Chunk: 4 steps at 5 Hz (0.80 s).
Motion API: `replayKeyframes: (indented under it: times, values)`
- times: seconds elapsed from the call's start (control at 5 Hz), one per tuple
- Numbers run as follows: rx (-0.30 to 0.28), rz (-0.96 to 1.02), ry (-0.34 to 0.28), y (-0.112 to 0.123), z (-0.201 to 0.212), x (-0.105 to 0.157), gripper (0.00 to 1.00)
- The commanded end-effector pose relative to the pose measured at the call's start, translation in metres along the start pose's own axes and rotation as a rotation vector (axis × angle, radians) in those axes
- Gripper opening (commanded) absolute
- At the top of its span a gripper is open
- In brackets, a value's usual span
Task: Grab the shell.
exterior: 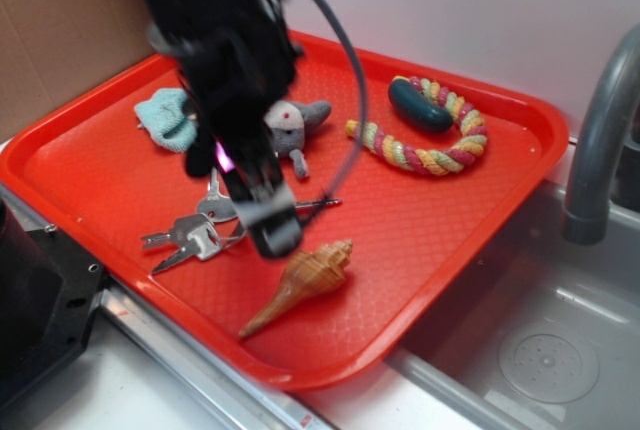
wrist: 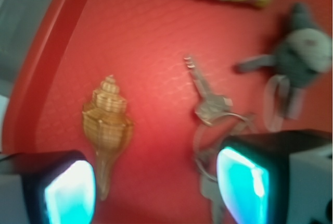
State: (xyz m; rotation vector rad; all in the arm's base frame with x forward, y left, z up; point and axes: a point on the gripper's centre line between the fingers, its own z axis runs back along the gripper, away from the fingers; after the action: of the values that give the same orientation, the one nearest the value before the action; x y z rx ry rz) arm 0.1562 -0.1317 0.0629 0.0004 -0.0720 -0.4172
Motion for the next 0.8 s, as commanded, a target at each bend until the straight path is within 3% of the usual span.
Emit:
replayKeyframes:
  times: [0.0,0.2,0.4,0.6]
  values:
    - [-0.084,-0.005,-0.081,-0.009,-0.031,0.028,1.0]
    - [-0.089,-0.034,-0.017,-0.01,-0.048,0.038,0.0]
    - [-0.097,-0.021,-0.012,-0.008,-0.043,0.036,0.0]
    - [-0.086,0.025,-0.01,0.009,0.0,0.025,0.0]
